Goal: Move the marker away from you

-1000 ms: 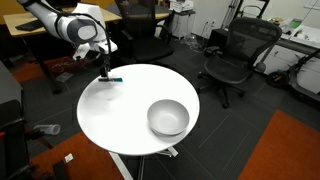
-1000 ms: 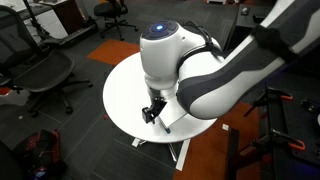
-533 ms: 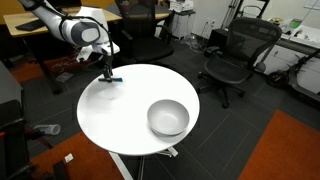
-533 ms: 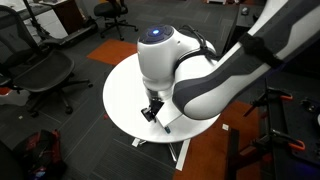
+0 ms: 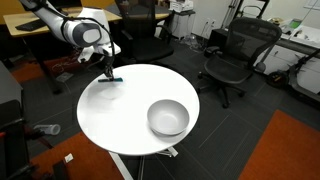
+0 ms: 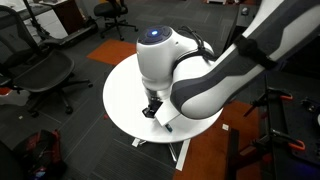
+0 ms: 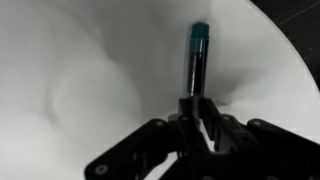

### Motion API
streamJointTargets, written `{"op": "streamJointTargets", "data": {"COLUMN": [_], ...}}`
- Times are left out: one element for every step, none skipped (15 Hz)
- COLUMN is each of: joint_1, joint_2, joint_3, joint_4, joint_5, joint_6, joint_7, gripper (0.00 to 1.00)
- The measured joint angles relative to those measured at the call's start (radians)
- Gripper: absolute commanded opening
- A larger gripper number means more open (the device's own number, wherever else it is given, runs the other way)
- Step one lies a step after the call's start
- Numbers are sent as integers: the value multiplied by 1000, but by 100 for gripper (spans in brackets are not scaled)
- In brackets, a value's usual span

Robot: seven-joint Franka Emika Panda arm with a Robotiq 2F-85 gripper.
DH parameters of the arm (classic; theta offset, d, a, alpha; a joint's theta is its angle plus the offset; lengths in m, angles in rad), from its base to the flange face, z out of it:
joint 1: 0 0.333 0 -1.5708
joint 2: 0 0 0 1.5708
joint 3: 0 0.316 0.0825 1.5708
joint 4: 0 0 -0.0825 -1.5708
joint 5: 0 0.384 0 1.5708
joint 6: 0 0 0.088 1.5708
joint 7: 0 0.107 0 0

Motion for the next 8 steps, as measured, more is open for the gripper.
{"op": "streamJointTargets", "data": {"joint_1": [0, 0, 0, 0, 0, 0, 0, 0], "joint_2": [0, 0, 0, 0, -1, -2, -4, -6], "joint_3": [0, 0, 0, 0, -1, -3, -7, -13], "joint_4": [1, 1, 2, 5, 10, 18, 29, 40], "joint_5": [0, 0, 0, 0, 0, 0, 0, 0], "joint_6": [0, 0, 0, 0, 0, 1, 1, 1], "joint_7": [0, 0, 0, 0, 0, 0, 0, 0], "gripper": [4, 4, 4, 4, 4, 4, 4, 4]}}
